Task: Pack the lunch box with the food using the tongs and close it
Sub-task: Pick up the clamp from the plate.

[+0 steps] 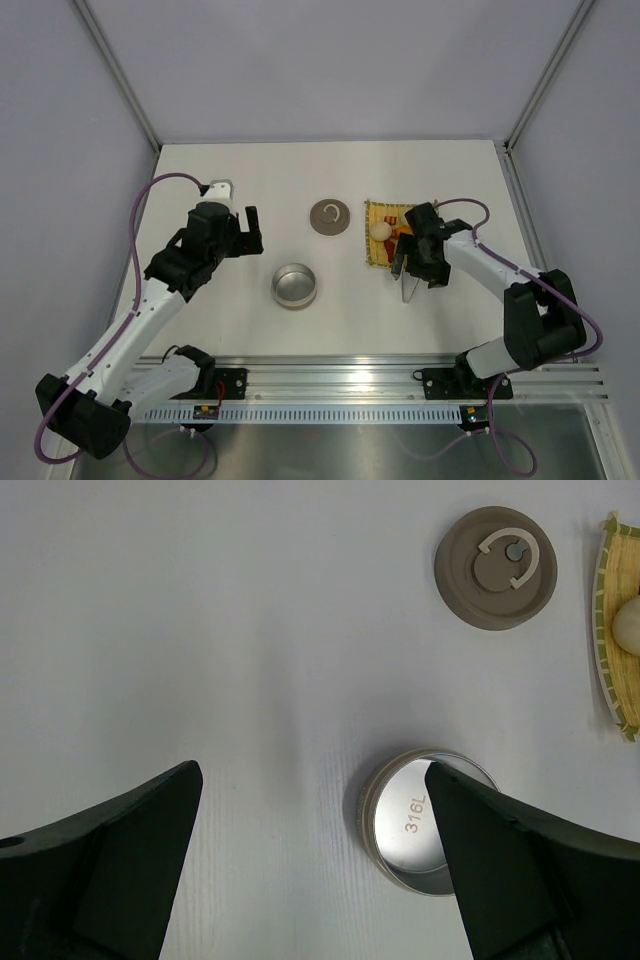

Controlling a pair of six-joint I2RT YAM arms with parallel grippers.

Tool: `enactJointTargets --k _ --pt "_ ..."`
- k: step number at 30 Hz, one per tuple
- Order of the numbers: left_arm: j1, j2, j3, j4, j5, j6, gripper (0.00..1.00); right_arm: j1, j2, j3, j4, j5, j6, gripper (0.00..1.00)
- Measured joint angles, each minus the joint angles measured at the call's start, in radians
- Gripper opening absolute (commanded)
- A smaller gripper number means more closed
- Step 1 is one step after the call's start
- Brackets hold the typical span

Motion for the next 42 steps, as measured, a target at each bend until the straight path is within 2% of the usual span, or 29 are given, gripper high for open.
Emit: enactJointTargets --k 6,12,20,24,42 --pt "0.000 0.001 0.000 -0.001 0.000 0.000 0.99 0.047 0.072 -0.004 0.083 0.057 0.056 0.90" --pt "0.000 0.000 0.000 -0.001 -0.001 0.001 0.99 0.048 0.123 -0.028 0.151 0.095 0.090 0.82" --pt "0.000 0.000 0.000 -0.002 -0.001 0.002 0.99 0.048 0.138 -0.044 0.204 0.121 0.097 0.56" --pt "0.000 0.000 0.000 -0.002 -0.001 0.001 0.99 0.048 0.133 -0.052 0.215 0.134 0.099 0.49" --pt "0.000 -0.001 0.000 -0.002 -0.001 0.001 0.99 0.095 -0.005 -0.084 0.150 0.144 0.098 0.46"
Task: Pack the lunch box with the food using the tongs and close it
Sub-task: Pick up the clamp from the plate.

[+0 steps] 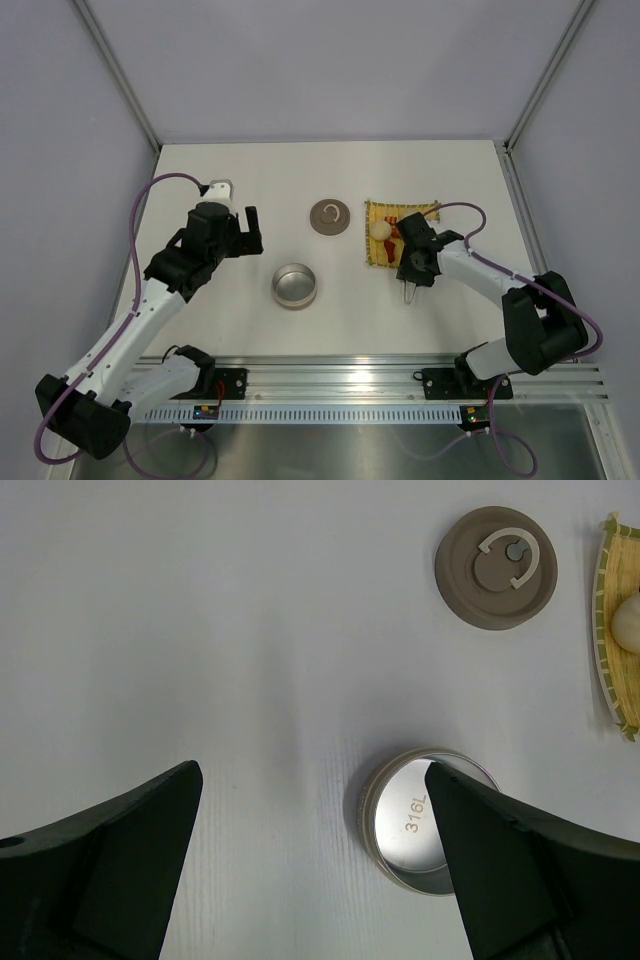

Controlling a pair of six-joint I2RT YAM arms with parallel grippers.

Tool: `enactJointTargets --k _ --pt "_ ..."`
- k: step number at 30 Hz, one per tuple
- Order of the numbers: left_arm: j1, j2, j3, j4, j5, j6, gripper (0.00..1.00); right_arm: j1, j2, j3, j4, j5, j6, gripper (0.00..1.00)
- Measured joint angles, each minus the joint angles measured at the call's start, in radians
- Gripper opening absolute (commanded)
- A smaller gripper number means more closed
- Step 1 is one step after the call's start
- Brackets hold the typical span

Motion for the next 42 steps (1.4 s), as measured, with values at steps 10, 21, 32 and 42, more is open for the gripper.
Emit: enactJointTargets --k 10,21,32,42 --pt "0.000 -0.014 0.000 0.000 0.000 0.000 0.99 0.003 -0.030 0.002 -0.042 0.019 -0.002 0.46" --pt "0.000 -0.014 0.000 0.000 0.000 0.000 0.99 0.004 0.005 0.002 0.019 0.006 -0.040 0.59" --pt "0.000 -0.014 0.000 0.000 0.000 0.000 0.99 0.005 0.092 0.000 0.077 -0.026 -0.050 0.60" --pt "0.000 -0.011 0.000 0.000 0.001 0.000 0.99 0.014 0.068 -0.002 0.070 -0.016 -0.045 0.54"
